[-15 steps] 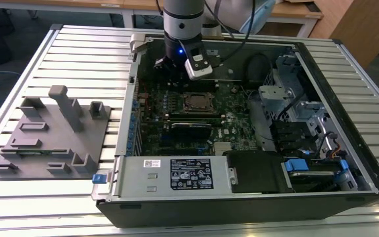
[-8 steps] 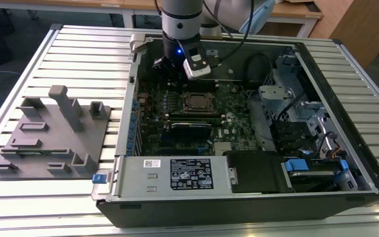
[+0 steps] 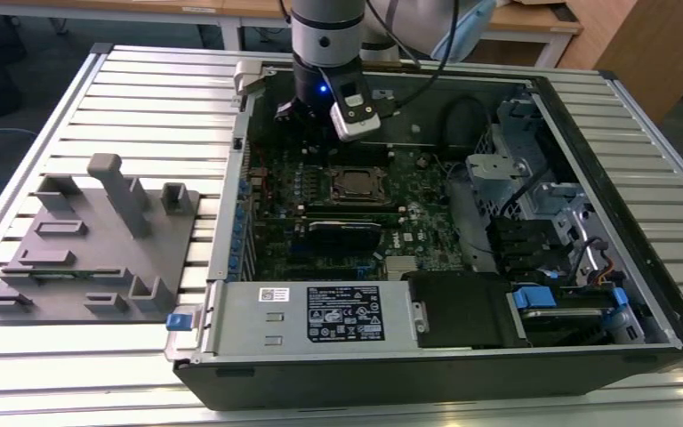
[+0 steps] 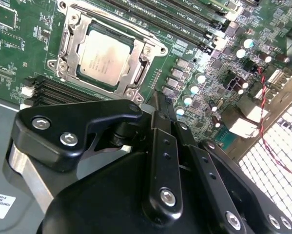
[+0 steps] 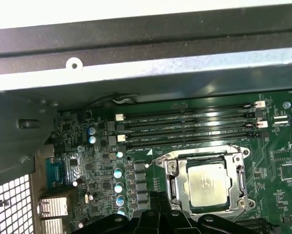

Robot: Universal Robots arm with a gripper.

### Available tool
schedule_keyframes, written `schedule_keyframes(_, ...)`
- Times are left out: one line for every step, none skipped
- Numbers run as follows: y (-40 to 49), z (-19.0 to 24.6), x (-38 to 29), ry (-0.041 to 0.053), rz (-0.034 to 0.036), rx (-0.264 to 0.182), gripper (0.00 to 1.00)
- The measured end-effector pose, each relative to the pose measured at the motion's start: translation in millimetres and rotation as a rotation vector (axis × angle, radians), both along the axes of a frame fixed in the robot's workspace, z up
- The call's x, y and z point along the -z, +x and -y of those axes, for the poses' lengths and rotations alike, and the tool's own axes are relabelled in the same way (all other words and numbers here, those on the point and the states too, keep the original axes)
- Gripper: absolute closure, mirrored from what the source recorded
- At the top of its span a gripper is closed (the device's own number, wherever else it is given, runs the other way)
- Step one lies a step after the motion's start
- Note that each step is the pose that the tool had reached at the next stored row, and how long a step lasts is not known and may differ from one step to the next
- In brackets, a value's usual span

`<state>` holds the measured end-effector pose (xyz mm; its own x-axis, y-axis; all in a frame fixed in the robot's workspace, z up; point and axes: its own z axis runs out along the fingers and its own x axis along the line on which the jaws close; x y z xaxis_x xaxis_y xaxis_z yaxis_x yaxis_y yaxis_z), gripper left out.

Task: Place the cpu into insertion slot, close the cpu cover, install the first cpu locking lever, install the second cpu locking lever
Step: 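Install the first cpu locking lever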

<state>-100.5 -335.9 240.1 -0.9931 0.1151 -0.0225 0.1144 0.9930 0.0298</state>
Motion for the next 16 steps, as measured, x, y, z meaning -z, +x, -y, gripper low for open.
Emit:
schedule_keyframes(0.0,0.0,-0.6,0.0001,0.0,0.0,0.9)
schedule_keyframes(0.0,0.0,-0.8,0.0002,0.0002,0.0,0.9)
schedule_keyframes(0.0,0.0,-0.8,0.0002,0.0002,0.0,0.9)
schedule_keyframes(0.0,0.0,-0.8,0.0003,0.0003,0.0,0.9)
schedule_keyframes(0.0,0.0,-1.0,0.0,0.0,0.0,0.9)
schedule_keyframes(0.0,0.0,-1.0,0.0001,0.0001,0.0,0.9)
schedule_keyframes(0.0,0.0,-1.0,0.0001,0.0001,0.0,0.9)
schedule_keyframes(0.0,0.0,-1.1,0.0001,0.0001,0.0,0.9)
schedule_keyframes(0.0,0.0,-1.5,-0.0003,-0.0002,0.0,0.9)
schedule_keyframes(0.0,0.1,-2.1,-0.0005,-0.0004,0.0,0.9)
schedule_keyframes(0.0,0.0,-2.6,-0.0002,-0.0002,0.0,0.9)
schedule_keyframes(0.0,0.0,-3.3,0.0,0.0,0.0,0.9)
schedule_keyframes(0.0,0.0,-4.0,0.0,0.0,0.0,0.9)
schedule_keyframes(0.0,0.0,-4.8,0.0,0.0,0.0,0.9)
schedule_keyframes(0.0,0.0,-5.6,0.0,0.0,0.0,0.9)
schedule_keyframes(0.0,0.0,-6.4,0.0,0.0,0.0,0.9)
